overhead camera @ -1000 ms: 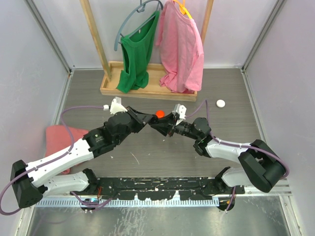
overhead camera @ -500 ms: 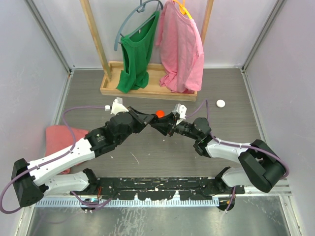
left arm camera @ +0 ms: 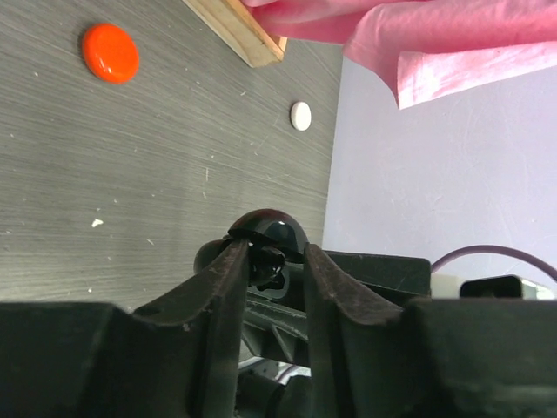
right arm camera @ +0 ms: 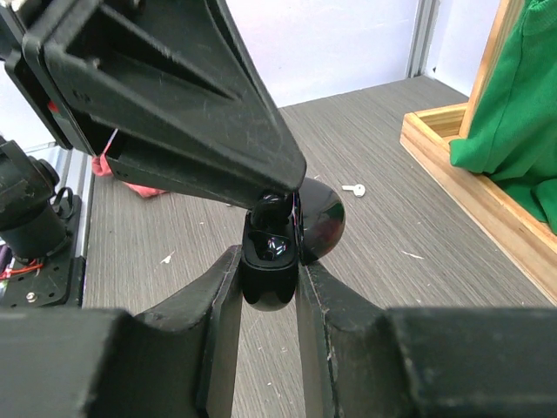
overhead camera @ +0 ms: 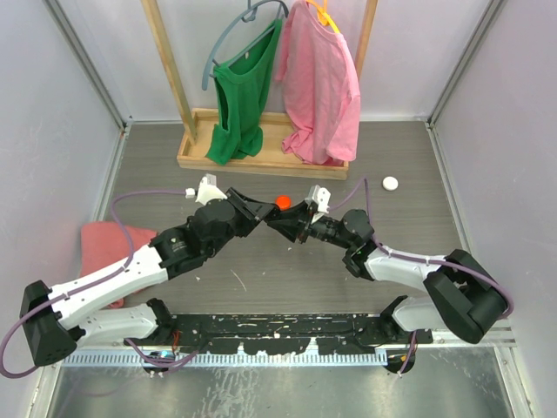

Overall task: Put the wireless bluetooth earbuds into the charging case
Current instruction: Place the earbud in the charging case.

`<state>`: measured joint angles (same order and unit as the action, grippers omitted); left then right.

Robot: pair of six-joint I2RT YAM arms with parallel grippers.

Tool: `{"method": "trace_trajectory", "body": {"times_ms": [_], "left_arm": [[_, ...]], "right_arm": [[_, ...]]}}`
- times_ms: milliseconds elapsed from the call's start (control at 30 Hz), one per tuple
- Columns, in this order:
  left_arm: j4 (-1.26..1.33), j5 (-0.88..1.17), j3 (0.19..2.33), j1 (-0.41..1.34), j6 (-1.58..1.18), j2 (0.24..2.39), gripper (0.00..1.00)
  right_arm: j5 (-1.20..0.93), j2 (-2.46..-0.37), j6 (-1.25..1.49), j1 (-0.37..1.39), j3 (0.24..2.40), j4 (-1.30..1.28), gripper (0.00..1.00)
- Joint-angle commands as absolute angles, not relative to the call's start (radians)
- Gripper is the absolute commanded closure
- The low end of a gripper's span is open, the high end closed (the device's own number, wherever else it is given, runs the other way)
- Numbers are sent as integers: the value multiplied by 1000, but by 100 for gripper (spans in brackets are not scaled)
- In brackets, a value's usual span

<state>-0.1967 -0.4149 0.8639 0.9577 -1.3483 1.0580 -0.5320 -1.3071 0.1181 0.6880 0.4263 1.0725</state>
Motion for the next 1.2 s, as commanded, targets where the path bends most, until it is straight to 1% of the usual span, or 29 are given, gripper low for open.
{"method": "trace_trajectory", "body": {"times_ms": [0, 267, 433, 600, 767, 867, 967, 1000, 1100, 1167], "left_arm": [[-193, -437, 879, 968, -1356, 1022, 62], [-206, -446, 875, 969, -1347, 1000, 46], [-220, -453, 873, 968, -1329, 985, 39], [-247, -473, 878, 969, -1238, 973, 30], [-367, -519, 920, 968, -1127, 974, 22], [-424, -562, 919, 967, -1072, 978, 15], [-494, -622, 915, 968, -1043, 988, 13], [-511, -640, 910, 967, -1029, 990, 9], [-539, -681, 884, 967, -988, 996, 0], [-541, -694, 866, 965, -957, 999, 2]], "right_arm": [[-500, -1261, 91, 693, 427, 1128, 87], [-484, -1254, 83, 692, 422, 1114, 87], [-476, -1253, 79, 692, 418, 1112, 87], [-467, -1249, 77, 690, 409, 1108, 87], [-454, -1235, 77, 690, 389, 1104, 88], [-446, -1212, 76, 689, 372, 1090, 88], [-431, -1180, 72, 690, 346, 1066, 88], [-425, -1172, 72, 690, 337, 1059, 88], [-411, -1155, 71, 690, 314, 1047, 88], [-405, -1151, 70, 689, 302, 1046, 88]]}}
